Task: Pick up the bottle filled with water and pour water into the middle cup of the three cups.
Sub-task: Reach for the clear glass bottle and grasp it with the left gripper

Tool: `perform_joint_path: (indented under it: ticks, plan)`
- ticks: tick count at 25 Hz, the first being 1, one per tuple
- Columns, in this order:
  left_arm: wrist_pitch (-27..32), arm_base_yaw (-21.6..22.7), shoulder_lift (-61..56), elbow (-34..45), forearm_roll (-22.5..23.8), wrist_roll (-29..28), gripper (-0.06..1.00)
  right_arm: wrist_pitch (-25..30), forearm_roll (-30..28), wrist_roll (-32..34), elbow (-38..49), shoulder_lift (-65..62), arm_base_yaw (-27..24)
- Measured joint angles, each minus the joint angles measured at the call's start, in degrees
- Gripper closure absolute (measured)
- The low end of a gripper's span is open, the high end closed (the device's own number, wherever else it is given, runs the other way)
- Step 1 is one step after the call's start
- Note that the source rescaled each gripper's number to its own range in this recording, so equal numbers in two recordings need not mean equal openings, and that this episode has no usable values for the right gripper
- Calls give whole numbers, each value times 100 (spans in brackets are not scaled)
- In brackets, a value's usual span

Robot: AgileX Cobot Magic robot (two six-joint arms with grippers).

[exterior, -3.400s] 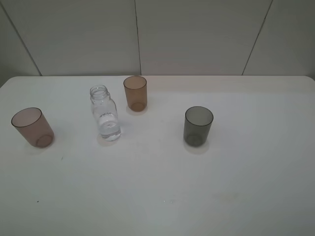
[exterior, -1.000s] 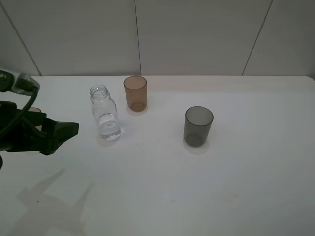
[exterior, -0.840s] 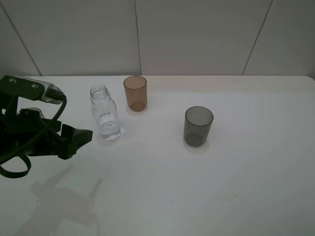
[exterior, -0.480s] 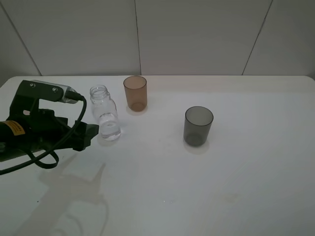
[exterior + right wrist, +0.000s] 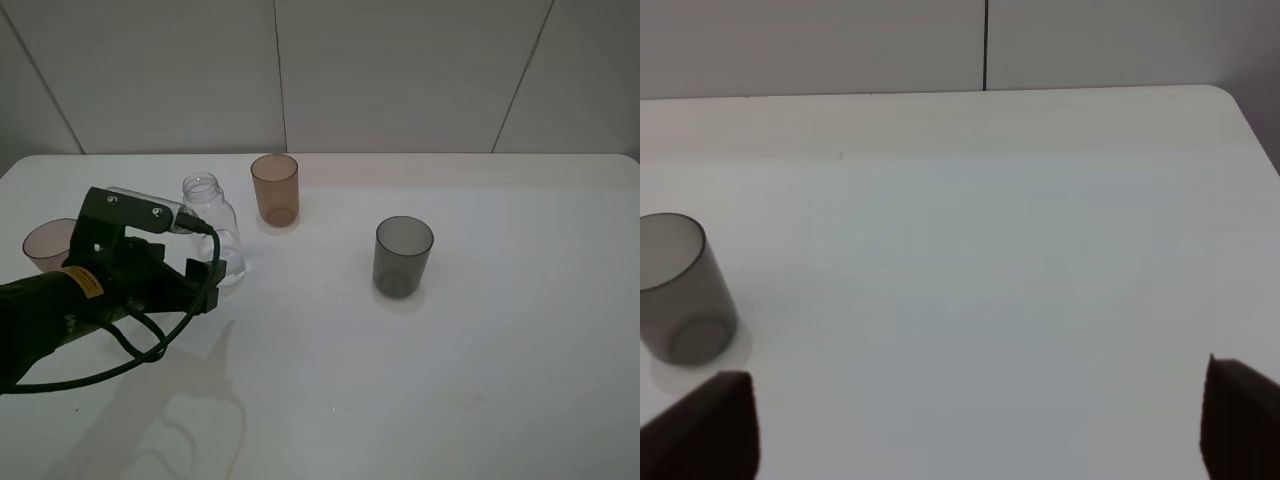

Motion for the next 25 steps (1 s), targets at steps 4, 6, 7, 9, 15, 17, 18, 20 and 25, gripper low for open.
perform_joint_path:
  ticks: [4, 6, 7, 9, 15, 17, 18, 20, 25]
  plan:
    - [-677, 0, 403, 6, -201, 0, -6, 0, 0, 0, 0, 0, 0]
    - [-1031, 0, 619, 6, -153, 0, -6, 0, 0, 0, 0, 0, 0]
    - [-1245, 0, 738, 13, -118, 0, -6, 0, 0, 0, 0, 0, 0]
    - [-1703, 0, 996, 80, -10, -46, -6, 0, 0, 0, 0, 0, 0]
    - [-2032, 0, 1794, 121, 546, -431, -6, 0, 0, 0, 0, 0, 0]
    - [-2043, -5, 2010, 37, 623, -486, -6, 0, 0, 0, 0, 0, 0]
    - [-2049, -5, 2087, -12, 637, -492, -6, 0, 0, 0, 0, 0, 0]
    - [-2064, -5, 2170, -90, 637, -497, -6, 0, 0, 0, 0, 0, 0]
    - [-2081, -5, 2190, -197, 607, -512, -6, 0, 0, 0, 0, 0, 0]
